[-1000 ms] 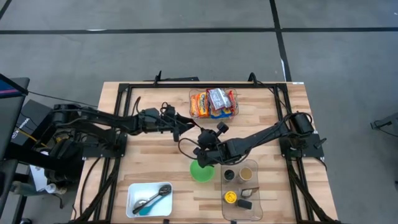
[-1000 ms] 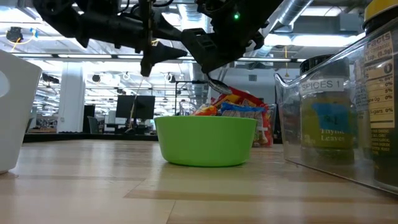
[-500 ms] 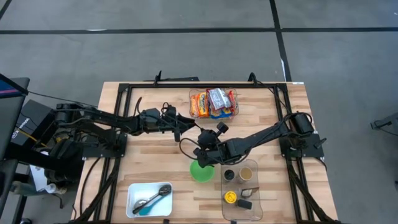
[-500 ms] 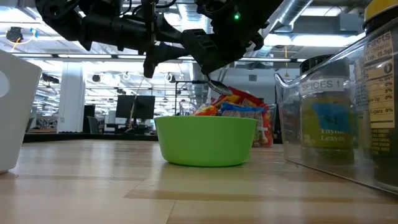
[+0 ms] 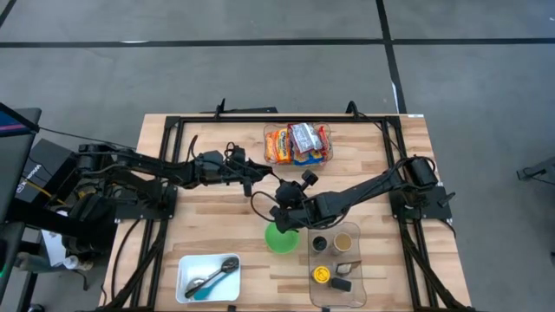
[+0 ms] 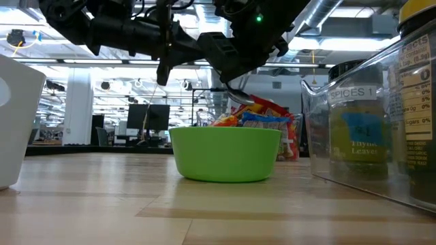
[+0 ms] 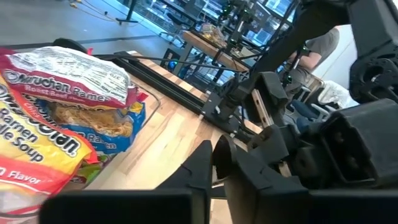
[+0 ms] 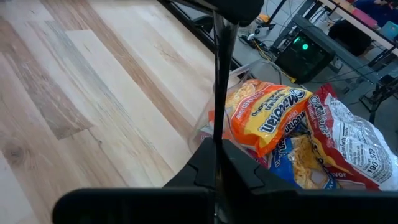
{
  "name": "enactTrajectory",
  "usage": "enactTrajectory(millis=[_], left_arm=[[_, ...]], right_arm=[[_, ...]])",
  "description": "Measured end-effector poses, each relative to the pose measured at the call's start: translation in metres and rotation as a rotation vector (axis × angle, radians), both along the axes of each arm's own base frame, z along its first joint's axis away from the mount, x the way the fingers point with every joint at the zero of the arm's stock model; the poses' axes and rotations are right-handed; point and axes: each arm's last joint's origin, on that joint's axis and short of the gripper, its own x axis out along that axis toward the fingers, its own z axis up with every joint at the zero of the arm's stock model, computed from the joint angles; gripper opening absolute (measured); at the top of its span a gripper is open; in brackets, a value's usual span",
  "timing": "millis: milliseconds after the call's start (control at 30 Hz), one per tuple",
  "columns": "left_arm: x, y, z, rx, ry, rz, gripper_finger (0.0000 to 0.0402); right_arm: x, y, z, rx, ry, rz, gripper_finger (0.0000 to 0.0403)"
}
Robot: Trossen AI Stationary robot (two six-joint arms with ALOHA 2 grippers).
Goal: Pick & Place Food Item
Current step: Put the black spoon into the white bin
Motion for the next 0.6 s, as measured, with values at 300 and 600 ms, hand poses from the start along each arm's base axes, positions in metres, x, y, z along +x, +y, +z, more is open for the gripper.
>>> enactTrajectory(millis=[300, 600], left_arm=[[-0.0001, 0.0004, -0.0002, 0.002, 0.002, 0.008, 0.0007], [0.0, 0.0001, 0.0004, 0.025, 0.0, 0.006, 0.0003]], right_arm=[[0.0001, 0.0, 0.0, 0.0, -0.001, 0.0, 0.0023], [-0.0017, -0.0002, -0.0012, -0.003, 0.027, 0.004, 0.0043]])
